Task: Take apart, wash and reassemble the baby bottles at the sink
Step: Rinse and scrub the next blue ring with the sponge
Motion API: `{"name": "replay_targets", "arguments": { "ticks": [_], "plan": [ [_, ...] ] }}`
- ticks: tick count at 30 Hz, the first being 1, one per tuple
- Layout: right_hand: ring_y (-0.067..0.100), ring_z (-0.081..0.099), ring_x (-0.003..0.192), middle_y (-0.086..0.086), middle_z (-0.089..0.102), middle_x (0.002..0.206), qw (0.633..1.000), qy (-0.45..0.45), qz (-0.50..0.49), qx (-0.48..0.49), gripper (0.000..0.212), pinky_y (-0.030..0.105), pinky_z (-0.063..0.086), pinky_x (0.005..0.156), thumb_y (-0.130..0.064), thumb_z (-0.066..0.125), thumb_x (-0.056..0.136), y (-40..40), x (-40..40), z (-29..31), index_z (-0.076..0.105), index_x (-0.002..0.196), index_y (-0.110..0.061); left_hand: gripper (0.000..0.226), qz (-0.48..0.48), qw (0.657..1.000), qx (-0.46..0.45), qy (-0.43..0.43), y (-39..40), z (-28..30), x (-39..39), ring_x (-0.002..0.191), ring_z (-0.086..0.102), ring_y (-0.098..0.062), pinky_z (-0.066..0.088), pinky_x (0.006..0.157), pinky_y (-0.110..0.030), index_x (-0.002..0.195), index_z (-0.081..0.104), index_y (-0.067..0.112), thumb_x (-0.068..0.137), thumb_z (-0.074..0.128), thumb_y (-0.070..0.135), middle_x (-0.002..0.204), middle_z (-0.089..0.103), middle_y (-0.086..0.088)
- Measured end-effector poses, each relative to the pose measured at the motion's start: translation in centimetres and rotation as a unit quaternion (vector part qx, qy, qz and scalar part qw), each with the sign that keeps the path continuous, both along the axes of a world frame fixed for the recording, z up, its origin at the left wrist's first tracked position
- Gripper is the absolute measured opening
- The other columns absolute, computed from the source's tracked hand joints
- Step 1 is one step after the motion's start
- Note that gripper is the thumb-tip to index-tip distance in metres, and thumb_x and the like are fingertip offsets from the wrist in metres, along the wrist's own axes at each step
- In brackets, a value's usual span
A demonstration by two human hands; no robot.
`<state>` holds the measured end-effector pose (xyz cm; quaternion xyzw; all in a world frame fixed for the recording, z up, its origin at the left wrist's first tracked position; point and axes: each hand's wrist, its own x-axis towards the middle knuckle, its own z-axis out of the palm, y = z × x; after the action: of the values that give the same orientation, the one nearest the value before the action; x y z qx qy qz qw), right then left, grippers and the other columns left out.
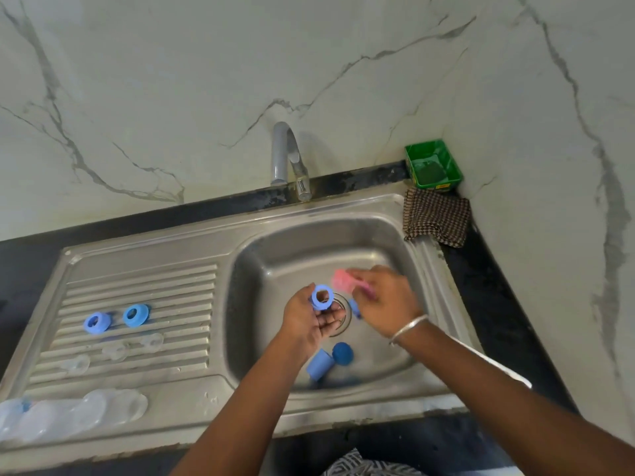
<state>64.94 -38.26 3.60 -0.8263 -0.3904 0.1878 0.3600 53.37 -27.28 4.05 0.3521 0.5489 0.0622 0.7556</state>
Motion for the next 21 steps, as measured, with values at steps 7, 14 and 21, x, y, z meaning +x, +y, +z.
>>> {"name": "replay_targets", "arguments": {
  "ticks": [7, 14, 21],
  "plan": [
    [0.041, 0.056, 0.093, 0.020, 0.052, 0.107, 0.983, -0.107, -0.146, -0.040, 0.038, 0.042, 0.048, 0.076, -0.015, 0.053, 0.089, -0.4, 9.4, 0.5, 0.056, 0.127, -0.009, 0.028, 0.005, 1.000, 0.005, 0.004, -1.2, -0.8, 2.4, 0.067, 0.066, -0.027, 0.052, 0.069, -0.032, 0.095, 0.059, 0.008, 0.099, 0.051, 0.034, 0.079, 0.063, -0.015],
    [0.042, 0.053, 0.106, 0.023, 0.049, 0.121, 0.950, -0.143, -0.237, -0.147, 0.051, 0.044, 0.048, 0.081, -0.014, 0.056, 0.087, -1.9, 14.1, -2.0, 0.044, 0.136, -0.006, 0.033, 0.013, 1.000, 0.013, 0.014, -1.7, -1.4, 3.5, 0.076, 0.069, -0.026, 0.054, 0.073, -0.033, 0.117, 0.060, 0.004, 0.097, 0.061, 0.031, 0.107, 0.065, -0.022],
    [0.042, 0.047, 0.114, 0.023, 0.050, 0.125, 0.933, -0.136, -0.285, -0.174, 0.059, 0.047, 0.045, 0.088, -0.016, 0.061, 0.086, -1.8, 14.1, -4.1, 0.042, 0.142, -0.012, 0.023, -0.031, 0.996, 0.079, 0.012, -1.2, -2.2, 4.0, 0.094, 0.072, -0.023, 0.051, 0.097, -0.040, 0.102, 0.062, 0.006, 0.092, 0.070, 0.025, 0.080, 0.072, 0.001]
  ]
}}
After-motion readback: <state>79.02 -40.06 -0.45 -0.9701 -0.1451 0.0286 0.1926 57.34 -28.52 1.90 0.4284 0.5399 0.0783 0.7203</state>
